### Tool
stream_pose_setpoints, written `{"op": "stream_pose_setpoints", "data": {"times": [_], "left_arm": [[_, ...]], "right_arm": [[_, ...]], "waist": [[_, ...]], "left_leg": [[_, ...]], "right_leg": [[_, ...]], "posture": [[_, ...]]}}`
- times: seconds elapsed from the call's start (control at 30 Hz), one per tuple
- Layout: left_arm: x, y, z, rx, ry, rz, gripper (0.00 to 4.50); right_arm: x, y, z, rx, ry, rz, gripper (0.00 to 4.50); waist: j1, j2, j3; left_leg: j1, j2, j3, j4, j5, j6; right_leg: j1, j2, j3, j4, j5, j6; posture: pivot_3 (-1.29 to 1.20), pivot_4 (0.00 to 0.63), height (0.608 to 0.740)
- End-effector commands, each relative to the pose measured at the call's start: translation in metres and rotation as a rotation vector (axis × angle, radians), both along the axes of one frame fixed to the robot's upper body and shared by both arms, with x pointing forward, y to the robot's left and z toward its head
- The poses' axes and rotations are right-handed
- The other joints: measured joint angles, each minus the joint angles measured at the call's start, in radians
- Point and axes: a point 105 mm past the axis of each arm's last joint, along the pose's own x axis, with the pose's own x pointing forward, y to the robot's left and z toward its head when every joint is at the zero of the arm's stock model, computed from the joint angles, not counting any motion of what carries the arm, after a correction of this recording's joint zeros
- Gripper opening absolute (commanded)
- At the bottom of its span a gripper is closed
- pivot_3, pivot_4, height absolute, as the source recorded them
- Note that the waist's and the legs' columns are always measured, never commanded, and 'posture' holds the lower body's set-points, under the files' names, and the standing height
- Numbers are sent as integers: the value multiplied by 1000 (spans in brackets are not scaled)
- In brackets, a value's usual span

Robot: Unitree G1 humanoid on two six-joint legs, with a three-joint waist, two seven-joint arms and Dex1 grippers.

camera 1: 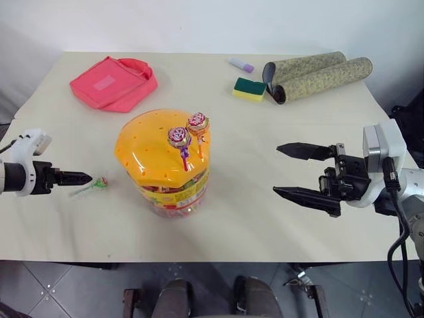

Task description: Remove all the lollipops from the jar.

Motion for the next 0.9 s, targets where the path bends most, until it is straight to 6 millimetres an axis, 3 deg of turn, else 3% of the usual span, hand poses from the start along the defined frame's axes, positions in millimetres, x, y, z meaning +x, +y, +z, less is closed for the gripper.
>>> {"op": "stream_pose_setpoints", "data": {"times": [0.03,0.17,0.37,0.67,0.9], "left_arm": [[4,-11,49,-5,-197,-106,4479],[1,-31,86,-81,-383,-283,4479],[-3,-53,118,-194,-714,-530,4479],[-44,-66,118,-389,-937,-959,4479],[-60,-55,99,-373,-858,-1006,4479]], "right_arm": [[-3,-5,14,-14,-74,-16,4500],[-6,-3,20,-30,-91,-9,4500],[-10,8,23,-48,-92,9,4500],[13,44,32,23,-88,23,4500],[22,79,43,26,-114,141,4500]], "waist": [[1,0,0],[0,0,0],[-1,0,0],[-20,0,0],[-30,0,0]], "left_leg": [[0,0,0,0,0,0],[0,0,0,0,0,0],[0,0,1,1,0,0],[-1,1,1,5,0,0],[-2,1,1,5,-1,1]], "right_leg": [[0,0,0,0,0,0],[0,0,0,0,0,0],[0,0,0,0,0,0],[-1,1,0,2,0,0],[-2,1,1,3,0,0]], "posture": [[0,150,740],[0,150,740],[0,150,740],[0,150,740],[0,150,740]]}}
